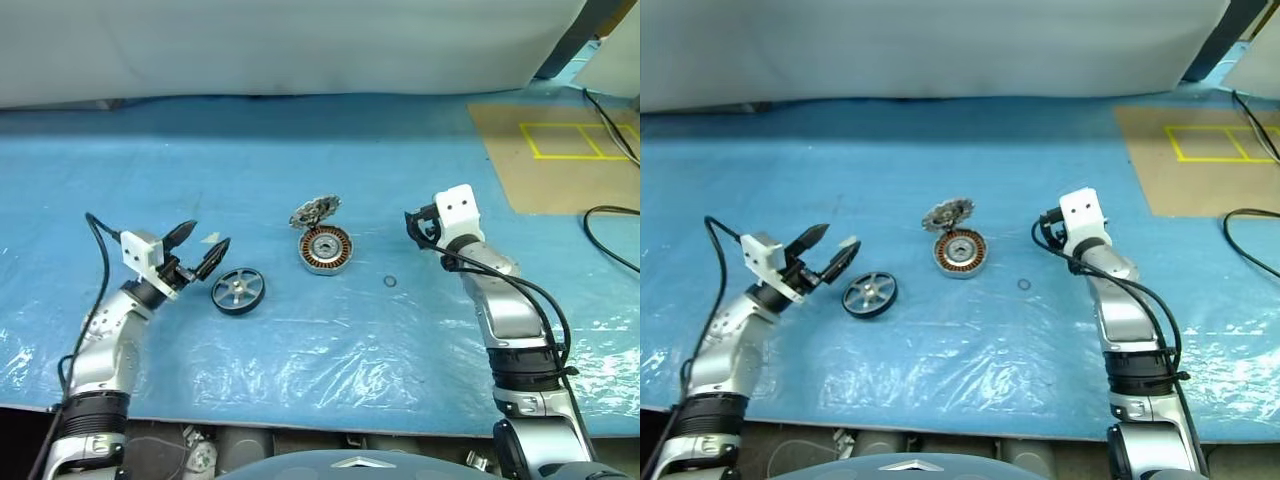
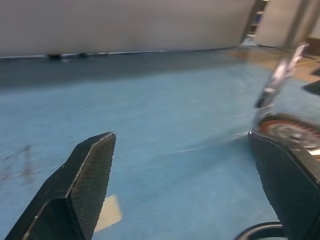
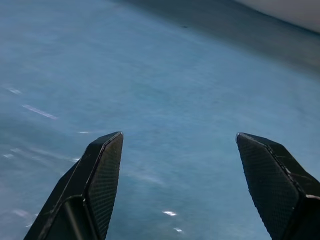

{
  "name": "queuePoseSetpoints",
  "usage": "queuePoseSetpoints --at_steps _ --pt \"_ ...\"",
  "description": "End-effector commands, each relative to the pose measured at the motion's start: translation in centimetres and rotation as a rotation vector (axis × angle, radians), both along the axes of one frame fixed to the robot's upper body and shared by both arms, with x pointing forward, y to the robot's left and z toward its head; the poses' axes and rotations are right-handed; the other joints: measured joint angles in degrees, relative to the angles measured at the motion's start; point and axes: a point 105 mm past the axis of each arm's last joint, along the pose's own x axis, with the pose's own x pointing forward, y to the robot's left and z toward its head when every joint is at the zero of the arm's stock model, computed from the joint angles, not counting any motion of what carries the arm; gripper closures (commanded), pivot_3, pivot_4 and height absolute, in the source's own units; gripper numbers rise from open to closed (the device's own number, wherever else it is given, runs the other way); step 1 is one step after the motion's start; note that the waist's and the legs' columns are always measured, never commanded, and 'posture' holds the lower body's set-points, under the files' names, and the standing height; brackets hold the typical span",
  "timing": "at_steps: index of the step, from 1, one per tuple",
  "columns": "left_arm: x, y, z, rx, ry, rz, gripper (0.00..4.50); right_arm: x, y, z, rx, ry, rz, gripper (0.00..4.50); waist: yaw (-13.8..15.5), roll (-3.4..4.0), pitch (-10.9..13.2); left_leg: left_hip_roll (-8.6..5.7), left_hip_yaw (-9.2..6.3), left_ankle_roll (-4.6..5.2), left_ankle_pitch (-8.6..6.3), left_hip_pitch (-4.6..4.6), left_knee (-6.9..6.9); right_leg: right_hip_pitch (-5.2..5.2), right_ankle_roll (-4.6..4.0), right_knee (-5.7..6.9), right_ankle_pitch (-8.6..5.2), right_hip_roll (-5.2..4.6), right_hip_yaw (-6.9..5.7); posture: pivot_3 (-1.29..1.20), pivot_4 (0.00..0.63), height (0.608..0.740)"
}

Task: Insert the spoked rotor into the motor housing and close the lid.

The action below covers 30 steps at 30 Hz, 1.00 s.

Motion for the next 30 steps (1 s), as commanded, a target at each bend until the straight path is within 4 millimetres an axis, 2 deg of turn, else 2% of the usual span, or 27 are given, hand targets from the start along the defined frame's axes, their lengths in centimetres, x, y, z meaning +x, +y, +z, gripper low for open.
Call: queuePoseSetpoints --at_steps 1,6,12,18,23,26,30 --pt "-1.4 -2.2 1.8 0.005 0.004 -0.171 0.02 -1.4 2.6 1.8 0.029 -0.002 0.214 0.7 -0.1 0.04 0.1 0.0 0.0 0.0 0.0 0.05 0.01 0.03 0.0 0.04 0.0 0.0 0.0 0.0 0.15 0.74" --pt "-3.2 -4.0 2.1 0.065 0.079 -0.364 0.02 -3.9 4.7 1.8 -0.055 0.073 0.495 0.7 -0.1 0.19 0.3 0.1 0.01 0.01 0.0 0.35 0.18 0.31 -0.03 0.19 0.02 0.04 0.0 0.0 0.15 0.74" --pt "-3.3 -5.6 2.5 0.135 0.097 -0.438 0.02 -4.9 6.1 1.9 -0.163 0.113 0.674 0.7 -0.2 0.25 0.3 0.21 0.03 0.03 0.0 0.58 0.5 0.63 -0.1 0.23 0.04 0.07 0.02 0.0 0.15 0.74" --pt "-3.5 -7.1 3.2 0.119 0.095 -0.458 0.02 -3.8 8.0 3.4 -0.293 0.101 0.828 0.7 -0.4 0.25 0.3 0.32 0.1 0.06 0.02 0.51 0.83 0.62 -0.26 0.41 0.13 0.09 0.0 0.0 0.15 0.74" --pt "-3.7 -7.9 3.2 0.12 0.103 -0.458 0.02 -2.5 9.0 3.2 -0.368 0.187 0.911 0.7 -0.3 0.25 0.3 0.37 0.14 0.28 0.15 0.49 0.93 0.57 -0.36 0.66 0.16 0.13 -0.01 0.0 0.15 0.74" --pt "-4.2 -8.0 2.7 0.14 0.119 -0.46 0.02 -3.0 9.8 3.5 -0.397 0.258 1.016 0.7 -0.2 0.25 0.3 0.39 0.13 0.3 0.16 0.3 1.06 0.39 -0.39 0.84 0.16 0.13 -0.03 0.0 0.15 0.74" --pt "-4.6 -7.7 2.1 0.159 0.13 -0.462 0.02 -1.7 10.1 4.1 -0.455 0.285 1.041 0.7 -0.3 0.25 0.3 0.51 0.12 0.33 0.16 -0.05 1.52 0.13 -0.46 1.14 0.14 0.17 -0.1 0.0 0.15 0.74"
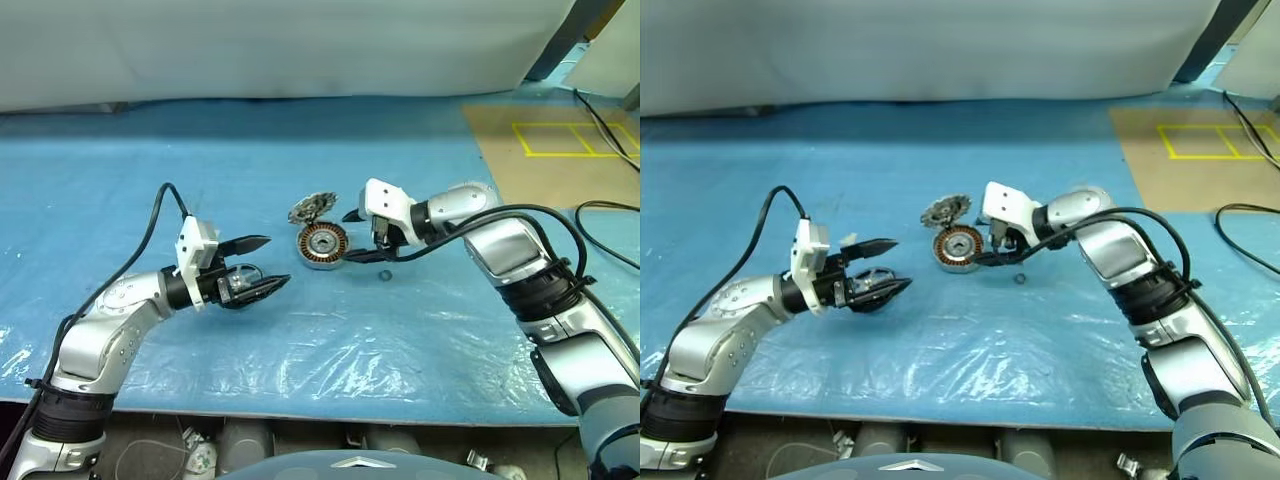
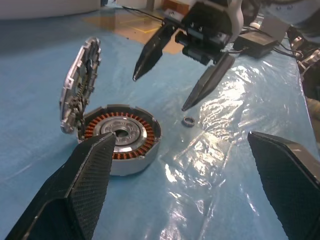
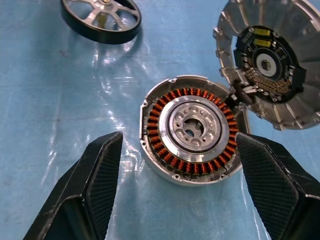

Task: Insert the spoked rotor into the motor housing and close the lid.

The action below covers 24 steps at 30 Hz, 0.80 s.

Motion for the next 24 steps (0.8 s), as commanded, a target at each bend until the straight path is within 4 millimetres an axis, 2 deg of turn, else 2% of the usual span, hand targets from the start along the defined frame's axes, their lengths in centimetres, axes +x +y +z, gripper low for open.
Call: queuePoseSetpoints --at_steps 1,5,10,13,18,24 --pt "-0.5 0.1 0.4 0.026 -0.042 -0.014 0.02 1.2 0.5 1.1 -0.042 -0.039 0.034 0.7 0.0 0.0 0.0 0.02 -0.01 0.0 0.0 -0.03 0.06 0.0 -0.06 0.01 0.03 0.01 -0.07 0.0 0.15 0.74" --pt "-0.3 -0.1 0.3 0.018 -0.051 0.007 0.02 2.1 1.1 0.2 -0.108 -0.026 0.064 0.7 0.1 0.0 0.0 0.14 -0.01 0.03 0.0 -0.04 0.22 0.02 -0.5 0.04 -0.01 0.01 -0.28 0.0 0.15 0.74" --pt "-0.4 -0.3 0.0 0.002 -0.05 0.029 0.02 2.4 2.3 -2.1 -0.167 -0.005 0.11 0.7 0.1 0.0 0.0 0.3 0.0 0.09 0.04 -0.09 0.39 0.03 -0.57 0.08 0.03 0.0 -0.31 0.0 0.15 0.74" --pt "-0.8 -0.4 -0.2 0.002 -0.045 0.041 0.02 2.1 2.7 -2.7 -0.186 -0.002 0.149 0.7 0.1 0.0 0.0 0.33 0.0 0.1 0.05 -0.14 0.41 0.0 -0.58 0.1 0.04 0.0 -0.35 0.0 0.15 0.74" --pt "-1.0 -0.7 -0.5 0.016 -0.043 0.054 0.02 3.0 3.1 -3.6 -0.214 -0.014 0.134 0.7 0.1 0.0 0.0 0.4 0.0 0.11 0.05 -0.15 0.43 0.01 -0.6 0.12 0.05 0.01 -0.41 0.0 0.15 0.74" --pt "-0.8 1.0 -0.6 0.013 -0.033 0.073 0.02 3.1 3.4 -4.6 -0.258 -0.029 0.167 0.7 0.1 0.0 0.0 0.45 0.0 0.13 0.06 -0.14 0.53 0.02 -0.66 0.16 0.08 0.02 -0.42 0.0 0.15 0.74"
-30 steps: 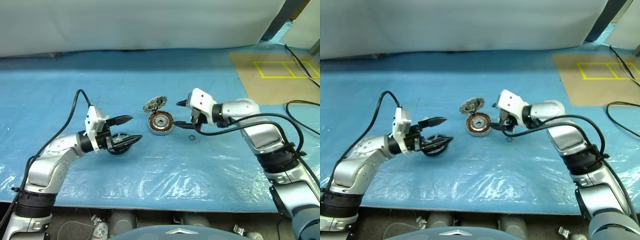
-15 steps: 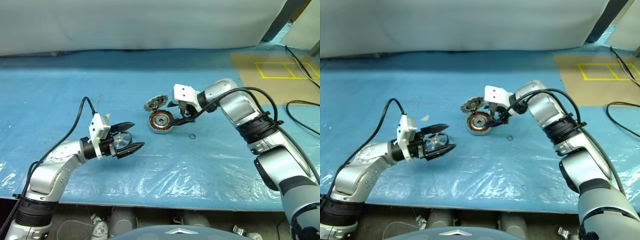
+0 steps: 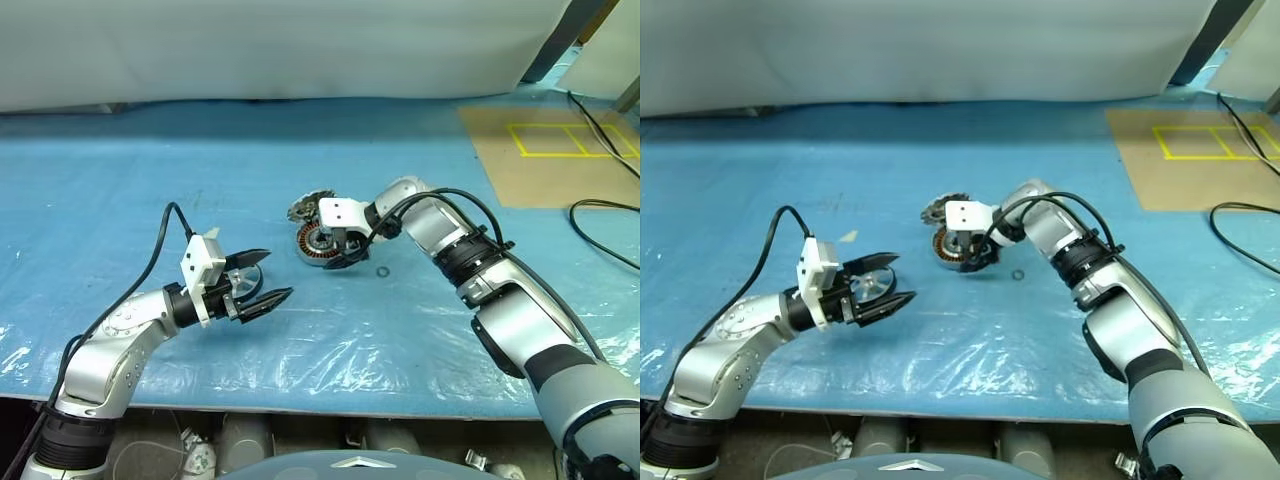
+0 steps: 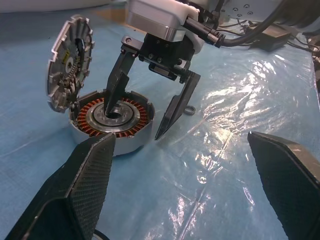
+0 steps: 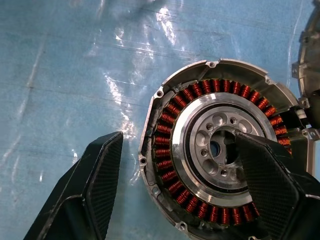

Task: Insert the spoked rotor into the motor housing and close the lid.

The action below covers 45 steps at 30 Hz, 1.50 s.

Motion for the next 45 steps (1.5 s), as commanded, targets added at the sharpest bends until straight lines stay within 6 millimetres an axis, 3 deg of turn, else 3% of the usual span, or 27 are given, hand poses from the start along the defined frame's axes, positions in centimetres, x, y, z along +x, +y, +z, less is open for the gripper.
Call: queuePoseSetpoints --at_steps 1,7,11,14,15,21,30,38,45 --pt "0.0 1.4 0.4 0.0 -0.028 0.007 0.02 0.0 0.2 -0.1 -0.035 -0.021 0.031 0.7 0.0 0.0 0.0 0.0 0.0 0.01 0.0 0.01 0.01 0.0 0.0 0.01 0.0 0.0 0.0 0.0 0.15 0.74" --pt "0.3 1.7 -0.4 -0.003 -0.035 0.008 0.02 -0.8 0.1 -0.7 -0.09 -0.023 0.086 0.7 0.0 0.0 0.0 0.1 0.0 0.02 0.0 0.01 0.09 0.03 -0.05 0.02 0.03 0.1 0.0 0.0 0.15 0.74" --pt "0.7 1.0 -0.9 -0.009 -0.039 -0.001 0.0 -1.4 0.3 -1.0 -0.131 -0.037 0.118 1.6 0.1 0.0 0.0 0.15 0.01 0.02 0.0 0.01 0.11 0.03 -0.07 0.02 0.04 0.14 0.0 0.0 0.15 0.74" --pt "1.0 0.7 -1.1 -0.015 -0.044 -0.005 0.0 -1.4 0.5 -1.0 -0.152 -0.065 0.101 2.59 0.1 -0.01 0.0 0.15 0.01 0.02 0.0 0.02 0.1 0.05 -0.06 0.01 0.04 0.15 0.0 0.0 0.15 0.74" --pt "1.1 0.7 -1.1 -0.018 -0.044 -0.004 0.0 -1.4 0.7 -0.8 -0.15 -0.069 0.087 2.63 -0.1 -0.01 0.0 0.17 0.01 0.02 0.0 0.04 0.1 0.06 -0.06 0.02 0.04 0.16 0.0 0.0 0.15 0.74" --pt "0.5 -0.4 -1.4 -0.035 -0.044 -0.008 0.0 -1.6 1.7 0.9 -0.121 -0.055 0.006 2.63 -0.1 0.0 0.0 0.3 0.02 0.0 0.0 0.07 0.11 0.06 -0.14 0.03 0.08 0.3 0.01 0.0 0.15 0.74" --pt "-1.3 -3.0 -0.2 -0.052 -0.034 -0.005 0.0 -5.7 1.4 1.6 -0.148 0.144 -0.061 2.63 0.2 0.0 0.0 0.35 0.0 -0.05 -0.03 0.02 0.09 0.05 -0.14 -0.03 0.1 0.34 -0.02 0.0 0.15 0.74" --pt "-1.5 -3.2 -0.2 -0.062 -0.01 -0.011 0.0 -8.1 2.3 1.4 -0.151 0.229 -0.109 2.63 0.0 0.03 0.0 0.41 0.01 -0.2 -0.1 0.12 0.1 0.06 -0.16 0.0 0.1 0.43 0.06 0.0 0.15 0.74" --pt "-1.1 -2.9 -0.6 -0.056 -0.008 -0.025 0.0 -7.5 2.7 0.3 -0.159 0.194 -0.15 2.63 0.0 0.04 0.0 0.4 0.03 -0.22 -0.11 0.21 0.12 0.12 -0.16 0.01 0.11 0.44 0.11 0.0 0.15 0.74"
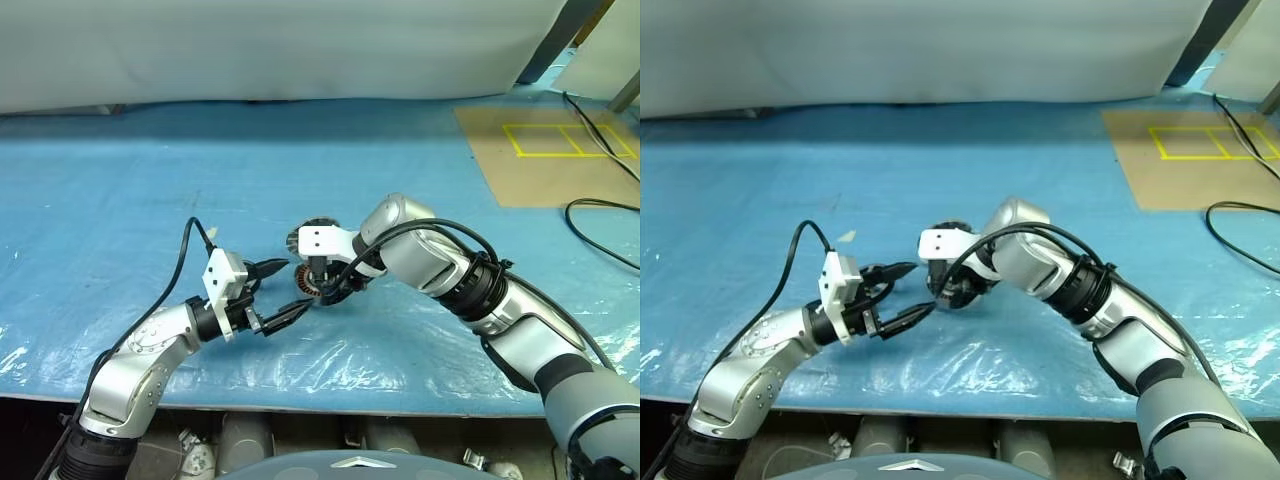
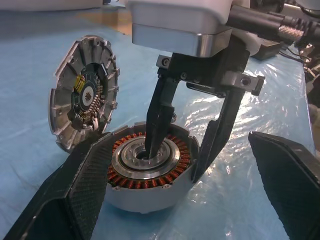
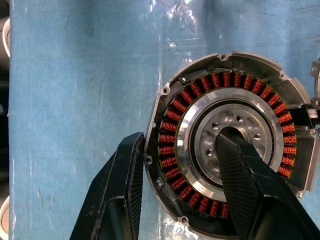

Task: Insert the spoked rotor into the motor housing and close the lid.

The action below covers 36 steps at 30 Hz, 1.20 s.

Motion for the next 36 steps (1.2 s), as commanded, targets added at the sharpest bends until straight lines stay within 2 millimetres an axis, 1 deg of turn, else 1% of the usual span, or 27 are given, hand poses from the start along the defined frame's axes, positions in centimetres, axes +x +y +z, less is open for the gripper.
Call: queuePoseSetpoints --at_steps 1,2,4,5,8,10,17,19,21,23,25,27,28,29,31,33,35,36 --pt "-0.1 0.0 0.6 -0.005 -0.039 -0.021 0.0 0.2 0.4 -0.3 -0.008 -0.056 0.029 2.63 0.0 0.0 0.0 0.0 0.0 -0.01 0.0 0.01 0.0 0.01 0.0 0.0 0.0 0.0 0.0 0.0 0.15 0.74" --pt "-0.1 0.1 0.6 -0.004 -0.04 -0.019 0.0 0.4 0.2 -0.5 -0.012 -0.061 0.028 2.63 0.0 0.0 0.0 0.0 0.0 -0.01 0.0 0.02 0.0 0.02 0.0 0.01 0.0 0.0 0.0 0.0 0.15 0.74" --pt "-0.1 0.2 0.5 -0.003 -0.042 -0.015 0.0 0.4 0.0 -0.7 -0.02 -0.07 0.034 1.93 0.0 0.01 0.0 0.0 0.0 -0.01 0.0 0.09 0.0 0.08 0.0 0.01 0.01 0.0 0.01 0.0 0.15 0.74" --pt "-0.1 0.3 0.5 -0.003 -0.042 -0.013 0.0 0.2 0.0 -0.6 -0.023 -0.064 0.046 1.69 0.1 0.01 0.0 0.0 0.0 -0.02 0.0 0.13 0.01 0.13 0.0 0.01 0.01 0.0 0.01 0.0 0.15 0.74" --pt "0.0 0.4 0.3 -0.002 -0.042 -0.009 0.0 0.1 0.0 0.4 -0.022 -0.073 0.069 0.73 0.2 0.03 0.0 -0.02 0.0 -0.02 0.0 0.12 0.04 0.14 0.0 0.01 0.01 -0.02 0.02 0.0 0.15 0.74" --pt "0.0 0.4 0.1 -0.006 -0.04 -0.007 0.0 0.3 0.4 1.4 -0.01 -0.072 0.066 0.73 0.2 0.04 0.0 -0.02 0.0 -0.01 0.0 0.11 0.06 0.15 0.01 0.01 0.01 -0.02 0.02 0.0 0.15 0.74" --pt "0.2 0.4 -0.1 -0.007 -0.034 -0.018 0.0 -0.7 1.6 6.1 0.083 -0.001 0.053 0.73 0.2 0.05 0.0 0.01 -0.01 -0.02 0.0 0.06 0.07 0.1 0.01 0.01 0.02 0.02 0.02 0.0 0.15 0.74" --pt "0.3 0.4 -0.1 -0.009 -0.032 -0.024 0.0 -1.1 1.4 7.0 0.106 0.036 0.035 0.73 0.2 0.05 0.0 0.0 -0.01 -0.02 0.0 0.04 0.07 0.1 0.01 0.01 0.02 0.02 0.02 0.0 0.15 0.74" --pt "0.3 0.4 -0.1 -0.014 -0.03 -0.03 0.0 -1.4 1.0 7.3 0.116 0.065 0.02 0.73 0.5 0.05 0.0 0.0 -0.01 -0.02 0.0 0.04 0.07 0.1 0.01 0.0 0.02 0.01 0.02 0.0 0.15 0.74" --pt "0.3 0.3 0.1 -0.022 -0.032 -0.038 0.0 -1.7 -0.4 7.9 0.157 0.111 -0.007 0.73 1.0 0.05 0.0 -0.02 -0.02 -0.02 0.0 0.03 0.08 0.12 0.02 -0.02 0.02 0.0 0.02 0.0 0.15 0.74" --pt "0.2 0.2 0.3 -0.032 -0.034 -0.042 0.0 -1.7 -1.8 8.0 0.182 0.121 -0.032 0.73 1.6 0.05 0.0 -0.02 -0.02 -0.02 -0.01 0.02 0.08 0.12 0.02 -0.04 0.02 0.0 0.02 0.0 0.15 0.74" --pt "-0.1 0.1 0.5 -0.037 -0.037 -0.045 0.0 -1.7 -4.4 6.8 0.193 0.08 -0.046 0.73 2.0 0.04 0.0 -0.02 -0.01 -0.03 0.0 0.02 0.08 0.14 0.03 -0.05 0.02 -0.01 0.02 0.0 0.15 0.74" --pt "-0.2 0.0 0.6 -0.04 -0.039 -0.046 0.0 -2.0 -5.6 6.3 0.204 0.065 -0.047 0.73 2.5 0.02 0.0 -0.01 -0.01 -0.03 0.0 0.03 0.08 0.15 0.02 -0.05 0.02 -0.01 0.02 0.0 0.15 0.74" --pt "-0.3 0.0 0.7 -0.042 -0.041 -0.047 0.0 -2.3 -6.5 5.9 0.211 0.055 -0.045 0.73 3.1 0.02 0.0 0.0 -0.03 -0.03 -0.01 0.04 0.08 0.22 0.04 -0.09 0.03 0.0 0.01 0.0 0.15 0.74" --pt "-0.6 0.1 0.9 -0.037 -0.051 -0.05 0.0 -2.6 -7.3 5.7 0.302 -0.006 -0.054 0.73 3.0 0.09 0.0 -0.01 0.03 -0.03 -0.01 0.06 0.07 0.23 0.25 -0.14 0.16 -0.01 0.04 0.0 0.15 0.74" --pt "-1.3 0.1 1.2 -0.038 -0.056 -0.053 0.0 -2.4 -7.9 5.5 0.431 -0.082 -0.147 0.73 2.6 0.11 0.0 0.02 0.08 -0.04 -0.01 0.01 0.03 0.06 0.26 -0.11 0.16 0.03 0.07 0.0 0.15 0.74" --pt "-1.7 0.2 1.4 -0.045 -0.052 -0.05 0.0 -2.4 -8.4 5.2 0.517 -0.121 -0.231 0.73 2.2 0.24 0.0 0.06 0.07 -0.08 -0.04 0.05 0.03 0.01 0.26 -0.05 0.16 0.12 0.1 0.0 0.15 0.74" --pt "-1.9 0.2 1.4 -0.045 -0.048 -0.046 0.0 -2.0 -8.8 4.6 0.538 -0.177 -0.288 0.73 2.1 0.26 0.0 0.05 0.08 -0.08 -0.04 0.05 0.02 0.0 0.25 -0.05 0.16 0.12 0.11 0.0 0.15 0.74"
